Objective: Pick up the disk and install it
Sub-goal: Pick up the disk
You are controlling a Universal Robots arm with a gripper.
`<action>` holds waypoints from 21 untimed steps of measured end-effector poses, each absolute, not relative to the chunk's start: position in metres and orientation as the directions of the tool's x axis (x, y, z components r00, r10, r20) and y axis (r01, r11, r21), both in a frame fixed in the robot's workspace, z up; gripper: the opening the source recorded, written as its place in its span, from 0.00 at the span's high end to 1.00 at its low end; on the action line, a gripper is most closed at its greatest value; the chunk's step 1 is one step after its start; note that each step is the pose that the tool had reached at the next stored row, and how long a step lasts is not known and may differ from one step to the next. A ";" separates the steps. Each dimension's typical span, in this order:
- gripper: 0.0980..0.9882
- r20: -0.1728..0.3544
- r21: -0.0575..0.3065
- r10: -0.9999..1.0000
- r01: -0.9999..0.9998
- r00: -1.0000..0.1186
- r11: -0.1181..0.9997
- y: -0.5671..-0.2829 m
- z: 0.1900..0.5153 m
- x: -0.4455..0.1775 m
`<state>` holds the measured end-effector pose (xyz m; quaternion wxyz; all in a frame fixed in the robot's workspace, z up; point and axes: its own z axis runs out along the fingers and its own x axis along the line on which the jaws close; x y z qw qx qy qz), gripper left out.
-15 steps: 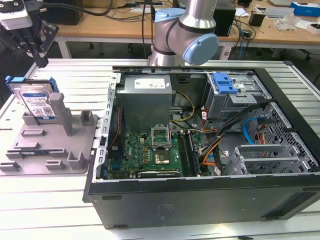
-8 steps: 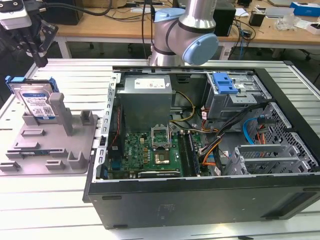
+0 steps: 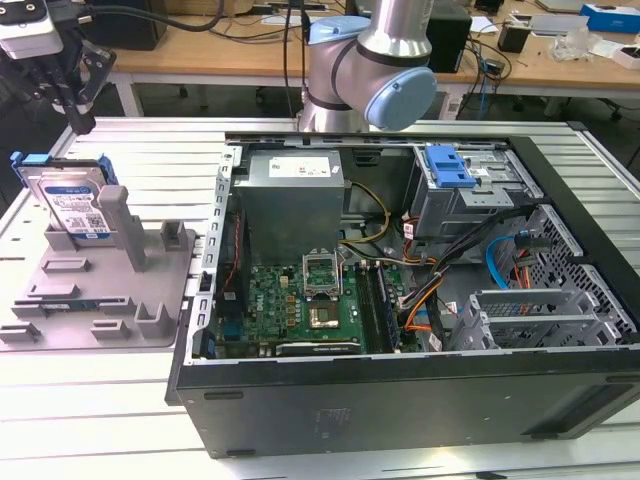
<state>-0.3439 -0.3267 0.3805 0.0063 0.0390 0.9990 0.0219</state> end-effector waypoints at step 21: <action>0.85 -0.005 0.045 -0.343 -0.343 -0.939 0.938 -0.327 0.380 -0.344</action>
